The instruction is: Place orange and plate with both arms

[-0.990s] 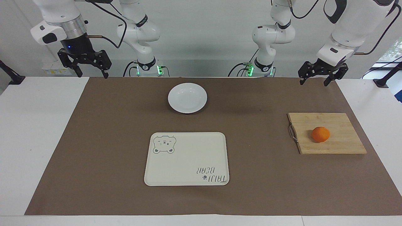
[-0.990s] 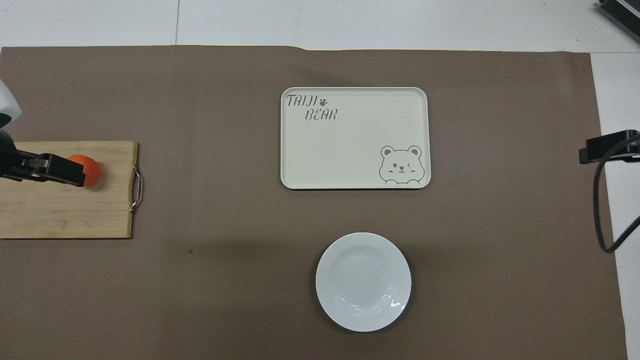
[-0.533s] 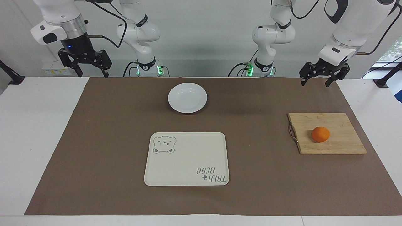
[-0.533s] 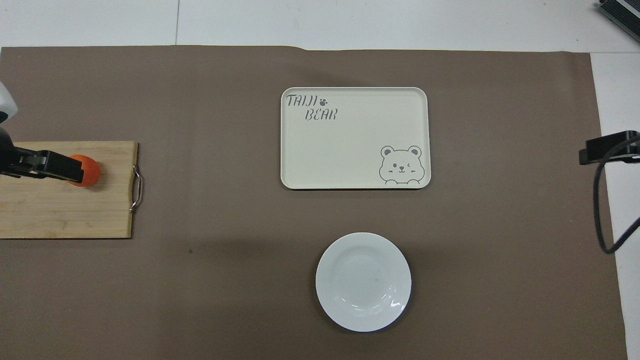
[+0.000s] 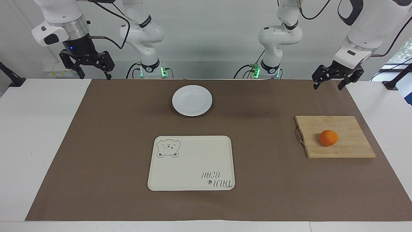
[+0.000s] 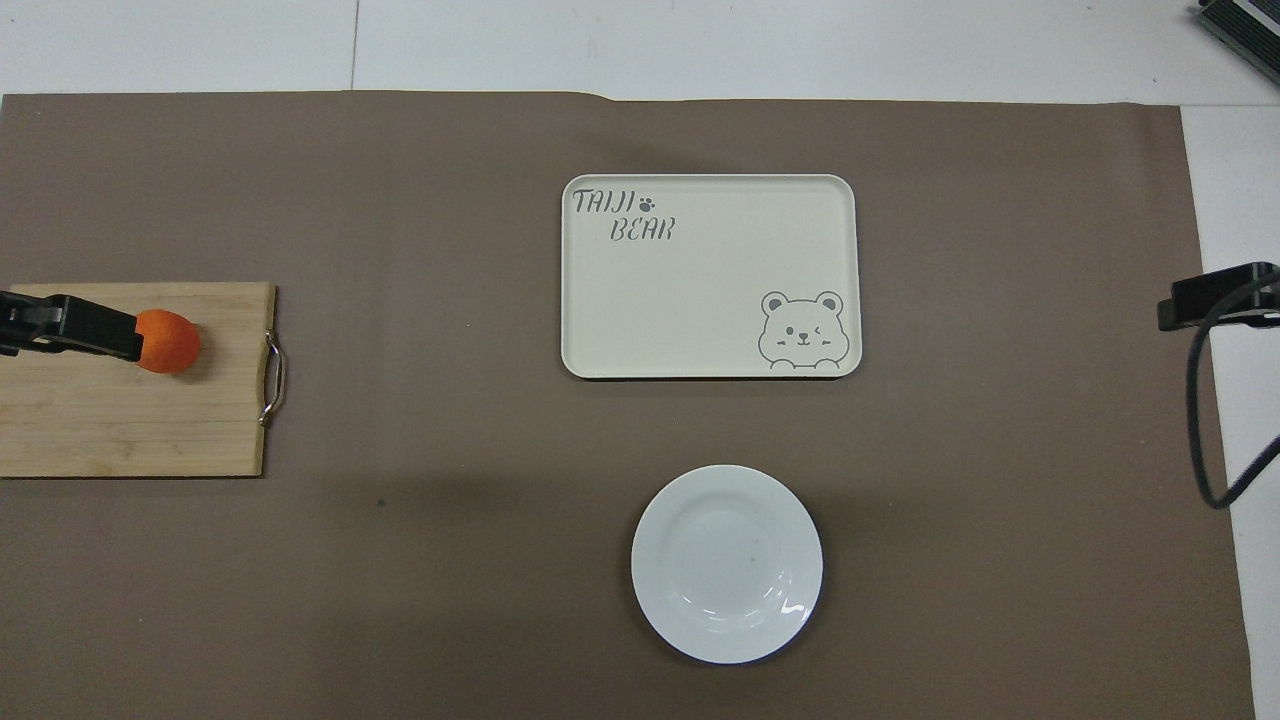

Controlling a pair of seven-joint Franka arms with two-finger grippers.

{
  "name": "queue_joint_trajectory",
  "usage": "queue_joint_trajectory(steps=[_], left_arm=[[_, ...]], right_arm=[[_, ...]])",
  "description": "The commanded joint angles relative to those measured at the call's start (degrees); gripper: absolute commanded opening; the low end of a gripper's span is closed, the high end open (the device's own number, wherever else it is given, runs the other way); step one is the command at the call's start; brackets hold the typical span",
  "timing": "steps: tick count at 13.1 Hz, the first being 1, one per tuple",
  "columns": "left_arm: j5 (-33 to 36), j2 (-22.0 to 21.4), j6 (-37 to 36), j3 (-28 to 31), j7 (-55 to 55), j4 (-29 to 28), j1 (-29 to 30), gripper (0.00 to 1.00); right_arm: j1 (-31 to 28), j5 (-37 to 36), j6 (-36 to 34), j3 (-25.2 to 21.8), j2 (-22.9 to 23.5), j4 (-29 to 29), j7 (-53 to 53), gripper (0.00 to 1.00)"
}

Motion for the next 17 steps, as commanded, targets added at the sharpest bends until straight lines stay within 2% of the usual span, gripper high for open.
queue_joint_trajectory(steps=[1,7,13,17], left_arm=[[-0.75,-2.42,4.27,-0.33,0.40,-5.27,1.95,1.00],[-0.75,-1.28,14.46,-0.33,2.59,-10.27,4.77,1.00],[-0.75,3.28,18.95,-0.33,10.23,-10.37,8.72,1.00],[-0.75,7.67,22.47,-0.33,10.60,-10.29,10.92,1.00]], right_arm=[[-0.31,0.54,-0.91,-0.11,-0.26,0.16,-1.21,1.00],[-0.39,1.07,-1.26,-0.11,-0.35,0.07,-1.21,1.00],[-0.31,1.07,-1.00,-0.02,-0.26,0.07,-1.21,1.00],[-0.31,1.07,-0.82,-0.02,-0.26,0.16,-1.21,1.00]])
